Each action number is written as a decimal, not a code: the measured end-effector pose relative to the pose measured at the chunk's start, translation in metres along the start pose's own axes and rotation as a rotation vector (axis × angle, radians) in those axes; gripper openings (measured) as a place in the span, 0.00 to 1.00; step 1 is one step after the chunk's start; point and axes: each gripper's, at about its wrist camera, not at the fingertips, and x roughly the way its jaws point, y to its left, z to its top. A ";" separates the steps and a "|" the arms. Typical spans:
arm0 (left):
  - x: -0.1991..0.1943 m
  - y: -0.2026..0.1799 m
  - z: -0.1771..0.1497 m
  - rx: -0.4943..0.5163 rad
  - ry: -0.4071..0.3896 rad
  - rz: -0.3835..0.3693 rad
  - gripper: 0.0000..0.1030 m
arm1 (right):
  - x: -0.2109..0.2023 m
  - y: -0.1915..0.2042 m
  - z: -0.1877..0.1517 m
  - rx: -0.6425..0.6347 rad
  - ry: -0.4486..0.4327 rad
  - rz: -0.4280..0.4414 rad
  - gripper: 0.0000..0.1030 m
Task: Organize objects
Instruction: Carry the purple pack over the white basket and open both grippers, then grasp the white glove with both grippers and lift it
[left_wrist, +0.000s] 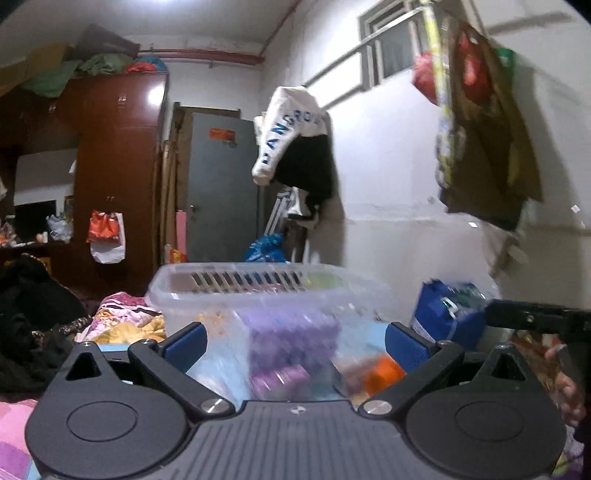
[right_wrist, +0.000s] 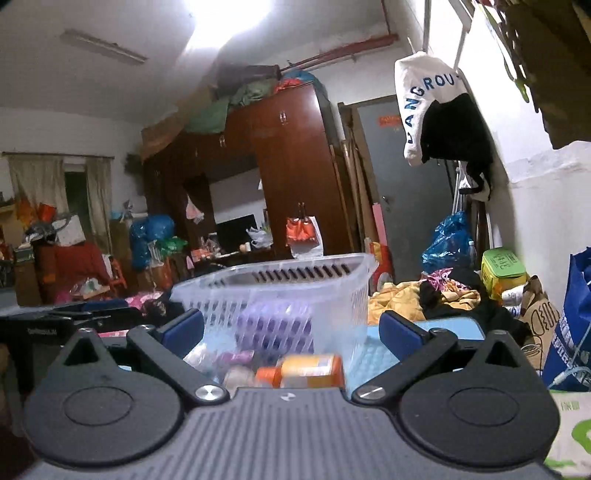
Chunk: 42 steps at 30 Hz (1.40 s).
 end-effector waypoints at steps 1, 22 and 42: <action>-0.005 -0.005 -0.006 0.004 -0.003 0.003 1.00 | -0.003 0.002 -0.003 -0.014 -0.002 -0.009 1.00; -0.003 -0.078 -0.081 -0.030 0.103 -0.151 0.74 | 0.022 0.036 -0.035 -0.230 0.091 0.012 0.49; -0.017 -0.069 -0.068 -0.023 -0.020 -0.176 0.28 | -0.003 0.039 -0.032 -0.229 0.066 0.010 0.16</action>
